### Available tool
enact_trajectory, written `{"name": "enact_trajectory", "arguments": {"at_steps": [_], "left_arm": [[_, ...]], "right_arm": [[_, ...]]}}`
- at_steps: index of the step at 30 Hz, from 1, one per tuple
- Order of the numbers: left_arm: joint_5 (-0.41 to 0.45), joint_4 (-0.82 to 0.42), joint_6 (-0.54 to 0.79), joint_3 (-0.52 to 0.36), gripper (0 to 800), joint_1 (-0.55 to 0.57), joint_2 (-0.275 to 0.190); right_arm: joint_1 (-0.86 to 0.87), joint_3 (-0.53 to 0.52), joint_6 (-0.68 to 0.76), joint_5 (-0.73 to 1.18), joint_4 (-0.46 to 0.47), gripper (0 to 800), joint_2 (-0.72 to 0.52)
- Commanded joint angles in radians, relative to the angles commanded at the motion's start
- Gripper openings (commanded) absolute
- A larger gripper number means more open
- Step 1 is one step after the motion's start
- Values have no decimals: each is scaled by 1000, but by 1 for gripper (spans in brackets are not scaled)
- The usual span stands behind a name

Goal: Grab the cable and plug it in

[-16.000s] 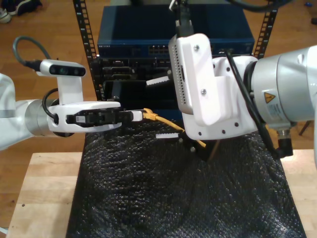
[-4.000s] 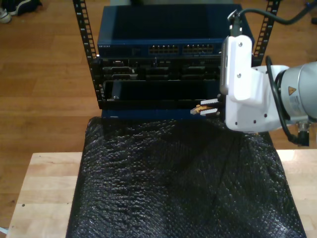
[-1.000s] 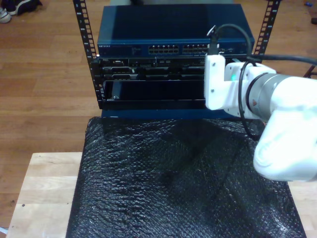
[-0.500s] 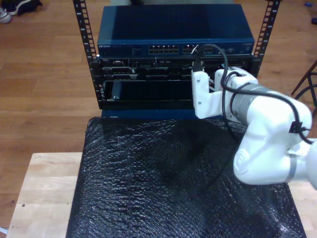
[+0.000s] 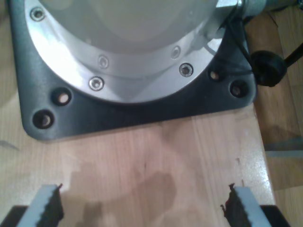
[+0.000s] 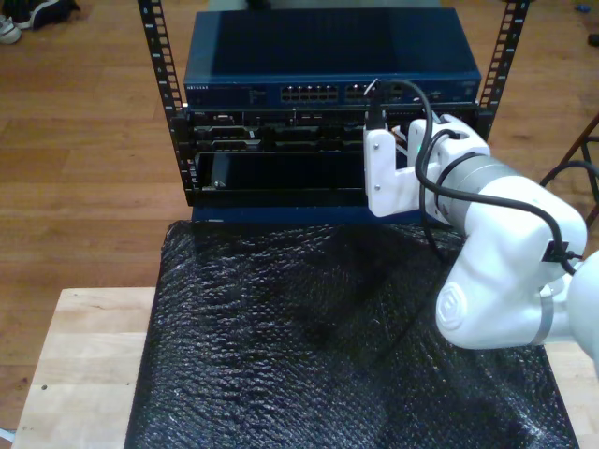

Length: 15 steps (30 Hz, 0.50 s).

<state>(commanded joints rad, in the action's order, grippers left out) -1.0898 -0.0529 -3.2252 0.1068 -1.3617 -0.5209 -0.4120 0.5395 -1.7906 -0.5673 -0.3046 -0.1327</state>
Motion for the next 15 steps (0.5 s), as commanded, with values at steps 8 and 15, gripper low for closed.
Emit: {"name": "enact_trajectory", "arguments": {"at_steps": [8, 15], "left_arm": [[0, 0, 0, 0, 800, 0, 0], [0, 0, 0, 0, 800, 0, 0]], "right_arm": [[-20, -11, -9, -2, -2, 0, 14], [-20, 21, -8, -2, -2, 0, 49]]}}
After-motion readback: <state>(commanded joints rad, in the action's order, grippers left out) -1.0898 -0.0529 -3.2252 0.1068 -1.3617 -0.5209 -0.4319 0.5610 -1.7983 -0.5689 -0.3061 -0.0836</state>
